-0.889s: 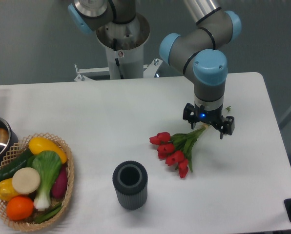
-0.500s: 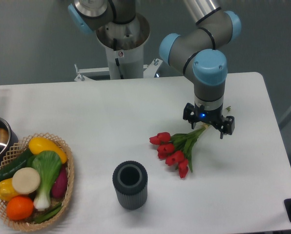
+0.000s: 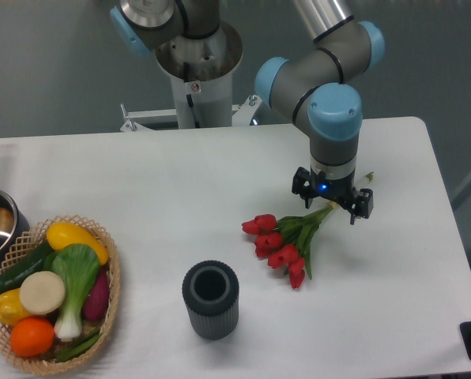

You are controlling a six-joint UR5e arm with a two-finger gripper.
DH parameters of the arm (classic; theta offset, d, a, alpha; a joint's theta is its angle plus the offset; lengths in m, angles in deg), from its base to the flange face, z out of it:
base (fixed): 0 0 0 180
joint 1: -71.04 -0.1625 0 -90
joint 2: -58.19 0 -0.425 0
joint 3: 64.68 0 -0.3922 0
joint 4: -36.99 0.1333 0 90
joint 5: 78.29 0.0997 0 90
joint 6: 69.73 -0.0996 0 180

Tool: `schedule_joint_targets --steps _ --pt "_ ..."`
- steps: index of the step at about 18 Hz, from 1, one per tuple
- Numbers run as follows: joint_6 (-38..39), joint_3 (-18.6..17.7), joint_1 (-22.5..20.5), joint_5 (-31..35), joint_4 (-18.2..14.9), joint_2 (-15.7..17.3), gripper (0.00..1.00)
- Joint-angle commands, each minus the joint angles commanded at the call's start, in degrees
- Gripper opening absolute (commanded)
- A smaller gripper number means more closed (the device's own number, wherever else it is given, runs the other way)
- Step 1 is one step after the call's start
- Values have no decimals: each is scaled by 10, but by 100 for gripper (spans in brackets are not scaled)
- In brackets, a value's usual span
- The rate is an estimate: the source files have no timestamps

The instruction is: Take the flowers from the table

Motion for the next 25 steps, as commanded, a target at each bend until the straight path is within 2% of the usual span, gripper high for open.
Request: schedule_joint_targets --steps 6,13,14,15,17,18,22,25 --pt "-2 -1 25 0 0 -30 100" --pt "3 -5 48 -1 -2 -46 100" --pt "2 -4 48 0 -4 -46 97" --pt "-1 -4 47 -1 -8 -45 79" --pt "3 -8 47 3 -9 -43 23" --pt "5 -8 49 5 -9 -41 0" --pt "10 -3 47 9 -9 -29 0" --pt "11 24 40 17 -11 -20 0"
